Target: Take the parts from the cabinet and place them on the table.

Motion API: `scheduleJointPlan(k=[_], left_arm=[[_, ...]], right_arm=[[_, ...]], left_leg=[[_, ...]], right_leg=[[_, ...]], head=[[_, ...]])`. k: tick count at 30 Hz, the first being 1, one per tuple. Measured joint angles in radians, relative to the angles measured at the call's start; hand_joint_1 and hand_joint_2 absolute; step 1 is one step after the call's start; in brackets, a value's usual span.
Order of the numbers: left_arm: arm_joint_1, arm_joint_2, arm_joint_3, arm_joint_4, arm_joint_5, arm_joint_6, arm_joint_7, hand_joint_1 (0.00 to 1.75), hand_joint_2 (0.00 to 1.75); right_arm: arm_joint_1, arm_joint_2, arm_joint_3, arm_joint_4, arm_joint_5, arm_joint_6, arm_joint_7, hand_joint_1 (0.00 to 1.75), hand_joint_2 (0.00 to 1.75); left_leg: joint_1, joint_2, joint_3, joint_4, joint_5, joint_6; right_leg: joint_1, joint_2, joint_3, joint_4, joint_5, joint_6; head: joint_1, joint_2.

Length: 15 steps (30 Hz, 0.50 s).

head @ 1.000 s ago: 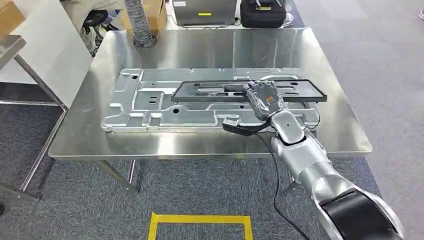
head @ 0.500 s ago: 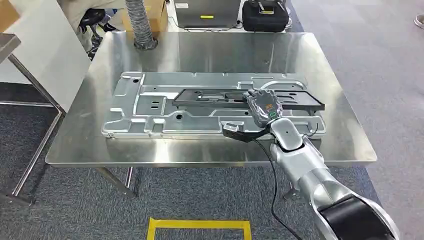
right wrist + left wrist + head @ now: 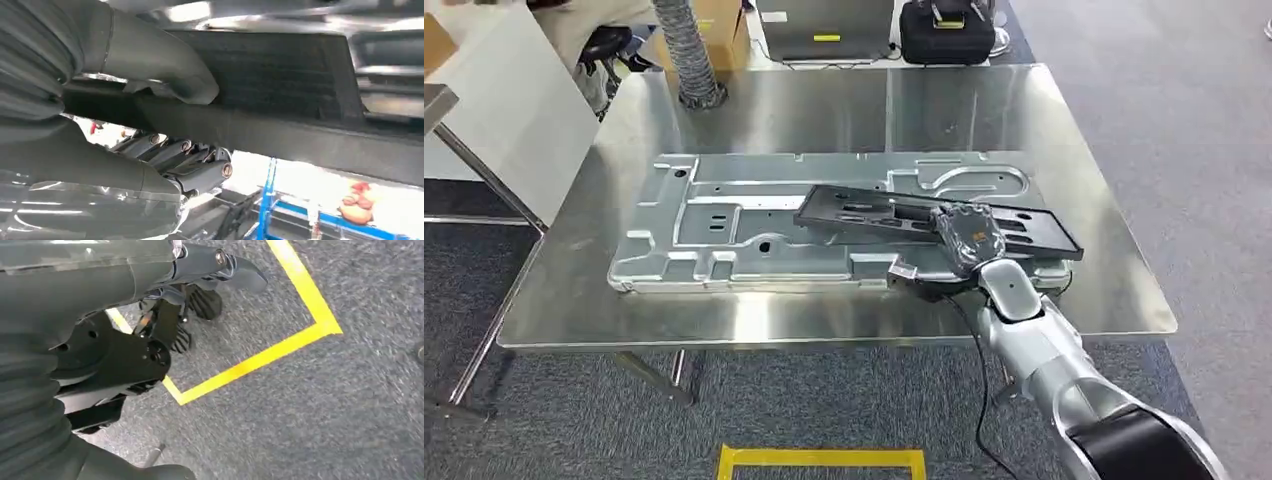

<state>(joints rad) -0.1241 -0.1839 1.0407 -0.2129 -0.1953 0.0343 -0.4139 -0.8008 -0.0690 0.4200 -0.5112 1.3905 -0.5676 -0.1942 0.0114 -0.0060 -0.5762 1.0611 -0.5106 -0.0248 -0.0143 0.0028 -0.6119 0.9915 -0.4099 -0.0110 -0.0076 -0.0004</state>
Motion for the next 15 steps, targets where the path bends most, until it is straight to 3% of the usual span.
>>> scheduleJointPlan(k=[3, 4, 5, 6, 8, 9, 11, 13, 15], left_arm=[[0.001, 0.000, 0.000, 0.000, 0.000, 0.002, 0.006, 0.00, 1.75], [0.001, 0.000, 0.000, 0.000, 0.000, 0.002, 0.007, 0.00, 1.75], [0.001, 0.000, 0.000, 0.000, 0.000, 0.002, 0.008, 0.00, 1.75], [0.002, 0.000, 0.000, 0.000, 0.000, 0.002, 0.009, 0.00, 1.75], [0.001, 0.003, 0.000, 0.000, 0.000, 0.002, 0.009, 0.00, 1.75], [0.001, 0.004, 0.000, 0.000, 0.000, 0.002, 0.012, 0.00, 1.75], [-0.001, 0.004, -0.001, 0.000, 0.000, 0.002, 0.012, 0.00, 1.75], [0.001, 0.005, 0.000, 0.000, 0.002, 0.002, 0.011, 0.00, 1.75], [0.000, 0.004, -0.001, 0.000, 0.001, -0.001, 0.011, 0.00, 1.75]], right_arm=[[0.005, 0.000, -0.001, 0.015, -0.007, 0.001, -0.004, 1.75, 1.75], [0.007, 0.000, -0.001, 0.019, -0.008, 0.001, -0.004, 1.75, 1.75], [0.009, 0.000, -0.001, 0.023, -0.009, 0.000, -0.007, 1.75, 1.75], [0.009, 0.000, -0.002, 0.026, -0.010, 0.000, -0.008, 1.75, 1.75], [0.009, 0.000, -0.004, 0.031, -0.013, 0.000, -0.008, 1.75, 1.75], [0.009, 0.000, -0.006, 0.035, -0.014, 0.000, -0.008, 1.75, 1.75], [0.010, 0.000, -0.009, 0.040, -0.016, 0.000, -0.007, 1.75, 1.75], [0.007, 0.000, -0.013, 0.044, -0.016, 0.001, -0.005, 1.75, 1.75], [0.006, -0.002, -0.019, 0.048, -0.018, 0.003, -0.006, 1.75, 1.75]], left_leg=[[0.001, 0.000, -0.131, 0.240, -0.092, -0.006], [0.001, 0.000, -0.154, 0.269, -0.089, -0.006], [0.001, 0.000, -0.149, 0.243, -0.057, -0.003], [0.001, 0.000, -0.122, 0.176, -0.010, 0.001], [-0.001, 0.000, -0.039, -0.011, 0.092, 0.015], [-0.007, 0.000, -0.021, -0.043, 0.079, 0.022], [-0.009, -0.001, -0.021, -0.055, 0.080, 0.024], [-0.006, -0.001, -0.017, -0.061, 0.082, 0.034], [0.002, 0.003, -0.005, -0.077, 0.088, 0.044]], right_leg=[[0.006, 0.000, 0.005, 0.002, -0.007, -0.009], [0.008, 0.001, 0.006, 0.003, -0.009, -0.010], [0.010, 0.002, 0.009, 0.004, -0.012, -0.010], [0.011, 0.004, 0.014, 0.004, -0.016, -0.009], [0.014, 0.005, 0.028, 0.006, -0.026, -0.005], [0.019, 0.005, 0.028, 0.006, -0.028, 0.000], [0.017, 0.006, 0.023, 0.007, -0.027, 0.009], [0.018, 0.007, 0.028, 0.001, -0.026, 0.020], [0.017, 0.005, 0.016, 0.039, -0.057, 0.029]], head=[[-0.001, 0.000], [-0.001, 0.000], [-0.001, 0.000], [-0.001, 0.000], [-0.001, 0.000], [0.002, 0.000], [0.002, 0.000], [0.001, 0.000], [0.007, 0.000]])
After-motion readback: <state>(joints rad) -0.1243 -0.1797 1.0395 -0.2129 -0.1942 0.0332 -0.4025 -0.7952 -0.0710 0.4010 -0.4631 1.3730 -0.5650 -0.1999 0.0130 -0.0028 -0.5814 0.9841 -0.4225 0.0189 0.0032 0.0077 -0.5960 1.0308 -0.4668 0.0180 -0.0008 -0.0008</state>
